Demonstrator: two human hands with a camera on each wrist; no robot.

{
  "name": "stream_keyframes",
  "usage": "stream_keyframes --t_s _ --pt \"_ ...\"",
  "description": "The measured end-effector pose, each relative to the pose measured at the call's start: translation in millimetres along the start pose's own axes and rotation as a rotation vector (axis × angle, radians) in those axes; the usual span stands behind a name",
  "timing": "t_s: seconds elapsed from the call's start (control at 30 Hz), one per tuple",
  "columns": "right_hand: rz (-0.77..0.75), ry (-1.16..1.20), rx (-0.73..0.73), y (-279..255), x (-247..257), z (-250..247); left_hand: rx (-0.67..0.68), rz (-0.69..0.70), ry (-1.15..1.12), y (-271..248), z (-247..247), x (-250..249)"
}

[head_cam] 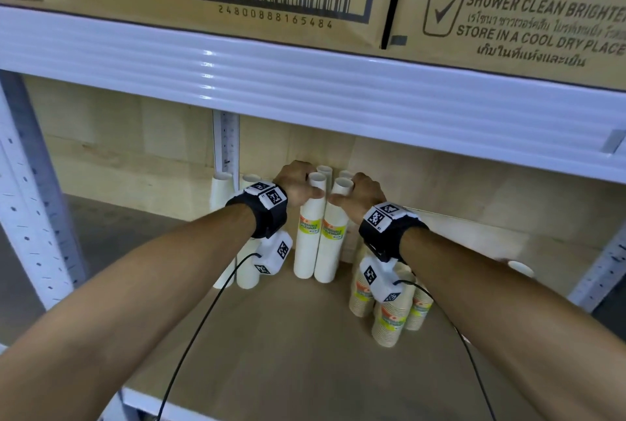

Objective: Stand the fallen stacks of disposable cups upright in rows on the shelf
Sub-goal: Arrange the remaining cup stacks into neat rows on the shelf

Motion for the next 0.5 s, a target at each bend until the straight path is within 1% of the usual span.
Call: stream_keyframes --t_s 0.33,0.5 --pt "-0.03 0.052 0.01 9 -10 6 0.012 0.002 -0.043 11 9 9" --pt "-0.01 0.018 0.031 12 -10 4 0.005 -0.009 -0.044 14 9 7"
Point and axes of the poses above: each hand's wrist, its own y-axis towards the middle knuckle, its own z-axis out of the palm, x = y × z, the point moved 3 cm from there along y, towards the middle knuckle, and after that the axes turned 8 degrees about x, right-handed, at the moved point
